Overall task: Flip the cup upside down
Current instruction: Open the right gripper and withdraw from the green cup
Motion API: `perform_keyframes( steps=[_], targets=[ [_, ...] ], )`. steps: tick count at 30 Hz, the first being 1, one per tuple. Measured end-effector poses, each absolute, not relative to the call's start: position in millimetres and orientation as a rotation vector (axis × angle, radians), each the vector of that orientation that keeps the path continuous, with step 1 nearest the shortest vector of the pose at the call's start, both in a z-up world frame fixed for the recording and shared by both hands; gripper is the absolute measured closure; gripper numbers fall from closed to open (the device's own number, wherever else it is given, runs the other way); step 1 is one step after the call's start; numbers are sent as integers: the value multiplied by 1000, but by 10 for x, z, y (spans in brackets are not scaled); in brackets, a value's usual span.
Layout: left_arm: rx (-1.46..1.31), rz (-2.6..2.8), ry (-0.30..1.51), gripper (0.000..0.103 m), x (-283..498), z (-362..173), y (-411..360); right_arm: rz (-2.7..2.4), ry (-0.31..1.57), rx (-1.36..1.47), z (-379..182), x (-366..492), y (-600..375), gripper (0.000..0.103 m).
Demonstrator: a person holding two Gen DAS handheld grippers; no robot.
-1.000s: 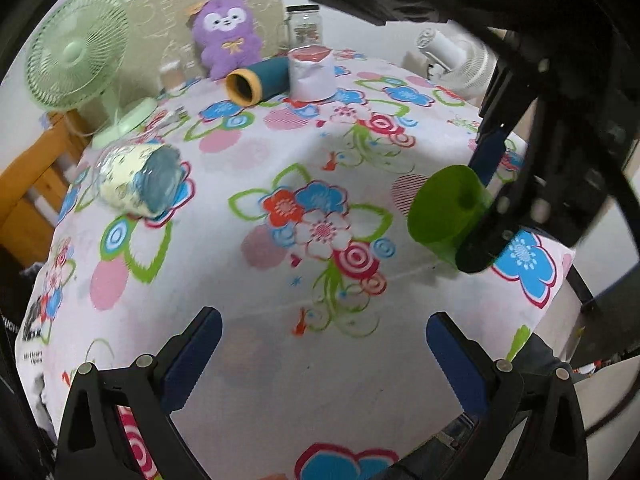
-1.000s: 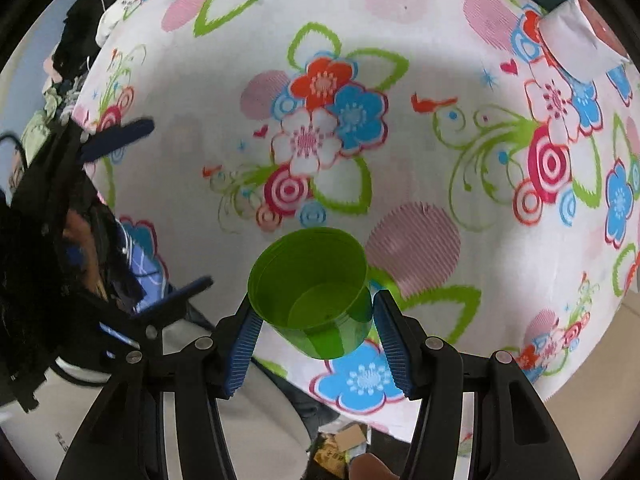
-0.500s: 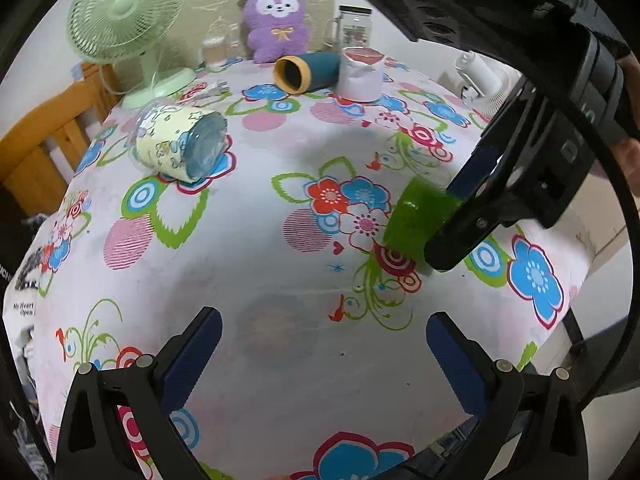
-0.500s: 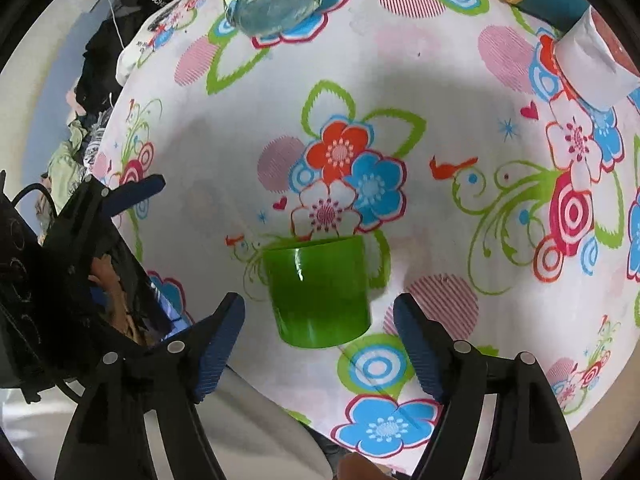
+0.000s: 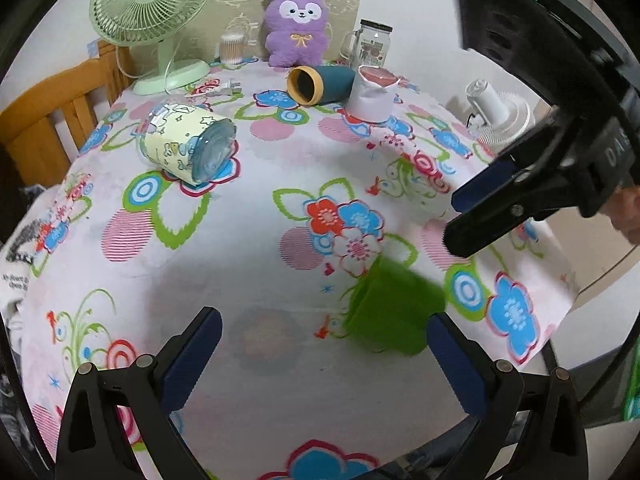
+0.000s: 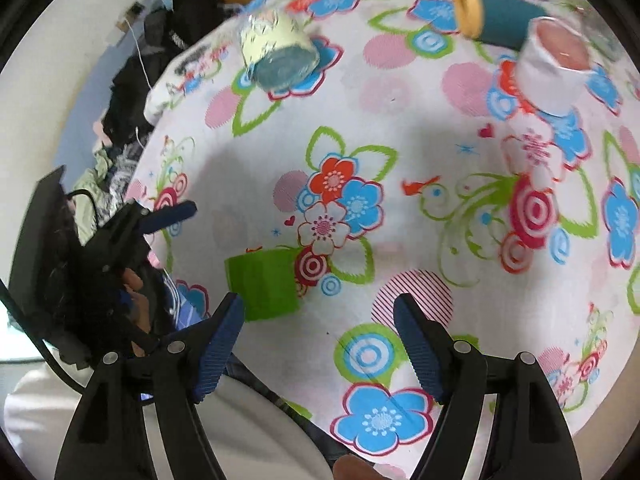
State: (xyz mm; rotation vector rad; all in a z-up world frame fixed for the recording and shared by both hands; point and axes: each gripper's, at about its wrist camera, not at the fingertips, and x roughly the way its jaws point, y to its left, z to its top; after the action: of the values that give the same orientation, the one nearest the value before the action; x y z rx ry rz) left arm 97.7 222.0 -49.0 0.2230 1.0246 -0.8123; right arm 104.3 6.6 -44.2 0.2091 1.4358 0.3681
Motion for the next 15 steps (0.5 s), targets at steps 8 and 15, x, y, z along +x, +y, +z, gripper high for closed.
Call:
perform_keyframes(
  steps=[8,15],
  targets=[
    [33,-788,1103,0,969,-466,2215,358,1318,241,-328,542,-244,24],
    [-184,-695,1177,0,967,-437,2256,357,1304,253,-509,349,-442,24]
  ],
)
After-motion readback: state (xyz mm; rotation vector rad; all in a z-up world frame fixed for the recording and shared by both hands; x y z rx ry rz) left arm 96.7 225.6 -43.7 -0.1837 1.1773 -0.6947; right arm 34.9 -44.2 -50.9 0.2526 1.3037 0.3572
